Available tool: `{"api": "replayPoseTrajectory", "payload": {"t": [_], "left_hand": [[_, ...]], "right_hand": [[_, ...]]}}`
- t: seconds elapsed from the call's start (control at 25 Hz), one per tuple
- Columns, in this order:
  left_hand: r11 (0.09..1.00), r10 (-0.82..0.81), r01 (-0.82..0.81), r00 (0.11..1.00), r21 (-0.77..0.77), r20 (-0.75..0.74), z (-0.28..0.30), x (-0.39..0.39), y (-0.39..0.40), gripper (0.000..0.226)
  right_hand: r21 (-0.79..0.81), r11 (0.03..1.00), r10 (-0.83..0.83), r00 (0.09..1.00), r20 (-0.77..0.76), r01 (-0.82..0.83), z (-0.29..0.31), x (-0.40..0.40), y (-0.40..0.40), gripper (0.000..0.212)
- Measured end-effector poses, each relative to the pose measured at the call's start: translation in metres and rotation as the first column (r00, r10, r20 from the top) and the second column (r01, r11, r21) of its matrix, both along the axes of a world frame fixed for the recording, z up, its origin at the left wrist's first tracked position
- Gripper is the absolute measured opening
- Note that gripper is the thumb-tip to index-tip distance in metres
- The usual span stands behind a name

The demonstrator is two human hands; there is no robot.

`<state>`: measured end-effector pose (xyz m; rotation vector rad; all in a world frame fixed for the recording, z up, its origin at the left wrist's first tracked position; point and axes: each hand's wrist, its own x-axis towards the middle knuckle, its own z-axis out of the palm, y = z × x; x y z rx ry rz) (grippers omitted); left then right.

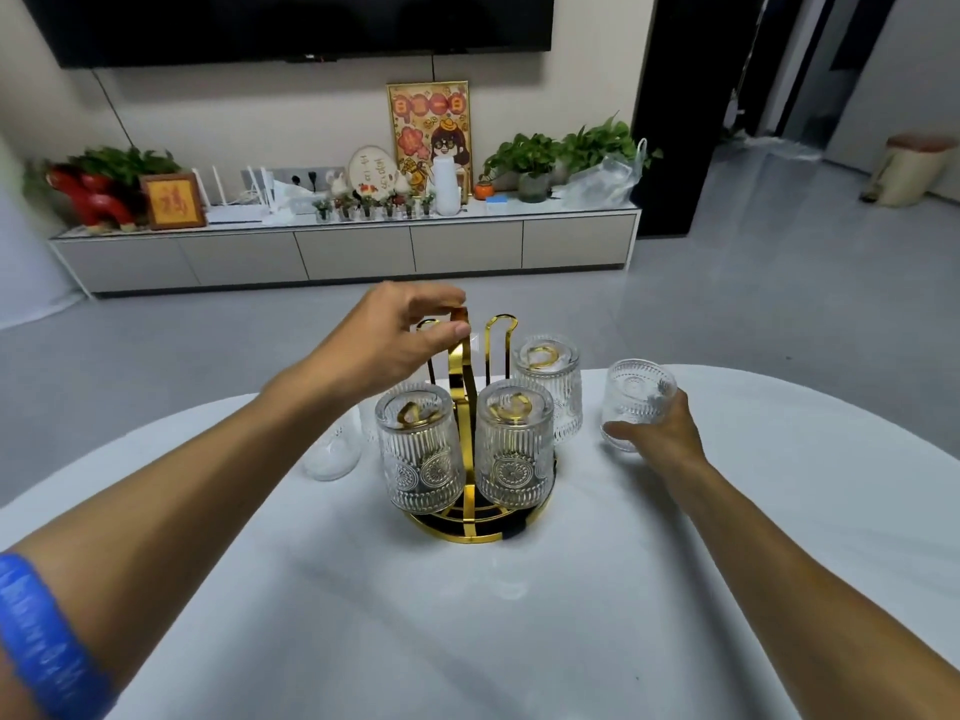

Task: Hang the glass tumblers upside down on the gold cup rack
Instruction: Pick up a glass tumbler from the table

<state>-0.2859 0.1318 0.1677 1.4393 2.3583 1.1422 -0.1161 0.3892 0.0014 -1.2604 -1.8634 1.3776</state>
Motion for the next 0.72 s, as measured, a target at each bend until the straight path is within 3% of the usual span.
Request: {"api": "replayPoseTrajectory", "payload": {"t": [0.16, 0.28, 0.4, 0.52, 0.72], "left_hand": [[0.999, -0.019, 0.018, 1.0, -0.027, -0.005, -0.002, -0.007, 0.0, 0.047], [1.0, -0.006, 0.006, 1.0, -0.029, 0.006, -0.001, -0.008, -0.002, 0.05], [1.0, 0.0, 0.0, 0.999, 0.0, 0.049, -0.005, -0.005, -0.004, 0.044], [1.0, 0.005, -0.007, 0.997, 0.028, 0.076, -0.007, -0.004, -0.003, 0.042], [1.0, 0.007, -0.01, 0.997, 0.028, 0.075, -0.011, -0.008, -0.003, 0.041]], "right_hand": [[-0.014, 0.999, -0.042, 0.992, -0.119, 0.041, 0.003, -0.007, -0.001, 0.072], [0.062, 0.995, 0.091, 0.977, -0.191, -0.08, 0.048, -0.003, -0.006, 0.064], [0.29, 0.941, 0.205, 0.976, -0.08, -0.174, 0.127, -0.01, -0.014, 0.083], [0.487, 0.834, 0.262, 0.963, 0.062, -0.259, 0.191, -0.035, -0.033, 0.082], [0.585, 0.747, 0.26, 0.949, 0.18, -0.316, 0.213, -0.086, -0.07, 0.088]]}}
